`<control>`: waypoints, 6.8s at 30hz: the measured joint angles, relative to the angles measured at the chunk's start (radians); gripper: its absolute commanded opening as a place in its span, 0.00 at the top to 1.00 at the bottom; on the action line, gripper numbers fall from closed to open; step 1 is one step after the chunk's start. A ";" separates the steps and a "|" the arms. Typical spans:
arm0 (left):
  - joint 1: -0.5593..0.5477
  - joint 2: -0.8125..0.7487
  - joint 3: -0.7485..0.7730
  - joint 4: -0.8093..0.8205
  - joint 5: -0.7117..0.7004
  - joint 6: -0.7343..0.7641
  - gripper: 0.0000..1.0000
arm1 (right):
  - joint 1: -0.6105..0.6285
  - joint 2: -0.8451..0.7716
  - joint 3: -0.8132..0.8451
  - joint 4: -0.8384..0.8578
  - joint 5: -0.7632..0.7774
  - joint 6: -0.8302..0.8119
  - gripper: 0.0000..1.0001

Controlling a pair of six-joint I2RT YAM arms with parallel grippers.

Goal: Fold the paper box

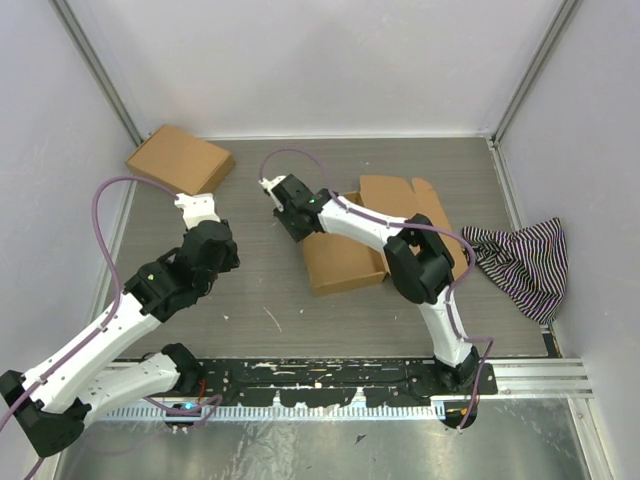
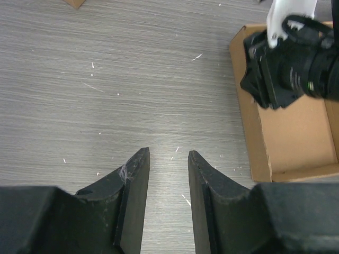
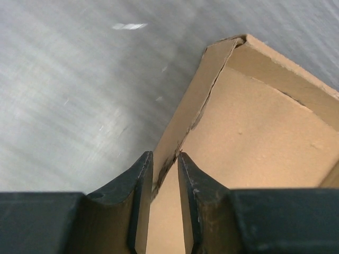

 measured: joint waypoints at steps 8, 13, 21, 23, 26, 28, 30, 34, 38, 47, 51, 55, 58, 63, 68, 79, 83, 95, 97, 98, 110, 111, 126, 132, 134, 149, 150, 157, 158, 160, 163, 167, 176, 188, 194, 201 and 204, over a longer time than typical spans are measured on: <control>0.000 0.006 0.000 0.005 0.006 0.000 0.59 | 0.153 -0.225 -0.298 0.030 -0.035 -0.229 0.66; 0.000 0.004 0.000 0.008 -0.002 0.000 0.59 | 0.224 -0.349 -0.468 0.037 -0.084 -0.262 0.67; 0.000 -0.098 0.000 0.015 -0.051 0.000 0.59 | 0.239 -0.491 -0.610 0.054 -0.238 -0.300 0.84; 0.000 -0.117 0.001 0.019 -0.066 0.003 0.58 | 0.245 -0.531 -0.633 0.051 -0.278 -0.309 0.84; 0.000 -0.116 0.004 0.022 -0.080 0.009 0.53 | 0.261 -0.613 -0.663 0.044 -0.341 -0.323 0.50; 0.000 -0.095 0.008 0.031 -0.083 0.020 0.44 | 0.270 -0.674 -0.681 0.045 -0.359 -0.325 0.41; 0.002 -0.053 0.014 0.050 -0.082 0.037 0.39 | 0.277 -0.740 -0.694 0.046 -0.360 -0.326 0.38; 0.033 0.077 0.061 0.090 -0.059 0.072 0.36 | 0.280 -0.819 -0.701 0.047 -0.309 -0.312 0.36; 0.146 0.243 0.148 0.132 0.056 0.100 0.38 | 0.270 -0.869 -0.731 0.052 -0.157 -0.251 0.44; 0.370 0.607 0.333 0.192 0.358 0.088 0.40 | -0.462 -0.903 -0.813 0.119 -0.113 0.141 0.24; 0.375 0.770 0.455 0.188 0.488 0.087 0.38 | -0.674 -0.867 -0.848 0.146 -0.232 0.282 0.01; 0.378 0.891 0.531 0.187 0.599 0.090 0.38 | -0.746 -0.808 -0.887 0.174 -0.355 0.374 0.00; 0.395 0.960 0.550 0.182 0.676 0.085 0.41 | -0.763 -0.776 -0.908 0.192 -0.402 0.415 0.00; 0.423 1.067 0.571 0.175 0.754 0.082 0.43 | -0.782 -0.769 -0.944 0.208 -0.422 0.447 0.00; 0.427 1.114 0.571 0.170 0.793 0.078 0.44 | -0.802 -0.773 -0.969 0.213 -0.410 0.460 0.00; 0.425 1.151 0.602 0.187 0.859 0.059 0.49 | -0.812 -0.844 -0.988 0.194 -0.365 0.458 0.07; 0.425 1.173 0.607 0.208 0.881 0.051 0.49 | -0.812 -0.826 -0.993 0.202 -0.391 0.458 0.15; 0.419 1.207 0.607 0.263 0.935 0.014 0.53 | -0.813 -0.725 -0.983 0.245 -0.500 0.449 0.93; 0.418 1.205 0.603 0.270 0.936 0.011 0.53 | -0.813 -0.701 -0.958 0.237 -0.509 0.446 0.96; 0.418 1.199 0.595 0.277 0.936 0.010 0.53 | -0.813 -0.689 -0.940 0.233 -0.510 0.439 0.97; 0.401 1.080 0.485 0.308 0.906 0.005 0.55 | -0.700 -0.586 -0.703 0.158 -0.374 0.315 0.99; 0.401 1.080 0.485 0.303 0.896 0.007 0.55 | -0.685 -0.584 -0.694 0.154 -0.352 0.308 0.99; 0.385 0.969 0.484 0.227 0.777 0.050 0.59 | -0.528 -0.556 -0.652 0.120 -0.148 0.295 0.99; 0.364 0.851 0.466 0.240 0.779 0.050 0.59 | -0.501 -0.556 -0.646 0.139 -0.139 0.295 0.99; 0.356 0.846 0.465 0.245 0.781 0.050 0.60 | -0.491 -0.559 -0.646 0.152 -0.139 0.295 0.99; 0.345 0.731 0.441 0.174 0.565 0.140 0.43 | -0.458 -0.803 -0.911 0.438 -0.133 0.194 0.99; 0.347 0.701 0.437 0.182 0.550 0.153 0.44 | -0.458 -0.814 -0.938 0.477 -0.140 0.180 0.99; 0.365 0.633 0.412 0.236 0.519 0.224 0.47 | -0.458 -0.832 -1.036 0.669 -0.236 0.090 0.99; 0.368 0.637 0.410 0.235 0.520 0.230 0.47 | -0.458 -0.839 -1.041 0.682 -0.243 0.084 0.99; 0.372 0.644 0.405 0.235 0.529 0.241 0.48 | -0.458 -0.863 -1.054 0.705 -0.257 0.074 0.99; 0.376 0.646 0.387 0.235 0.553 0.245 0.49 | -0.458 -0.906 -1.067 0.727 -0.264 0.062 0.99; 0.377 0.642 0.342 0.245 0.600 0.243 0.50 | -0.458 -0.951 -1.069 0.735 -0.263 0.053 0.99; 0.377 0.636 0.311 0.236 0.601 0.249 0.49 | -0.458 -0.970 -1.069 0.736 -0.260 0.042 0.99; 0.388 0.630 0.226 0.344 0.580 0.270 0.43 | -0.458 -0.970 -1.074 0.736 -0.266 0.042 0.99; 0.410 0.618 0.163 0.401 0.599 0.266 0.42 | -0.458 -0.970 -1.074 0.737 -0.274 0.042 0.99; 0.424 0.617 0.154 0.491 0.660 0.242 0.43 | -0.458 -0.970 -1.074 0.737 -0.283 0.045 0.99; 0.429 0.615 0.130 0.538 0.688 0.233 0.44 | -0.458 -0.970 -1.074 0.736 -0.282 0.045 0.99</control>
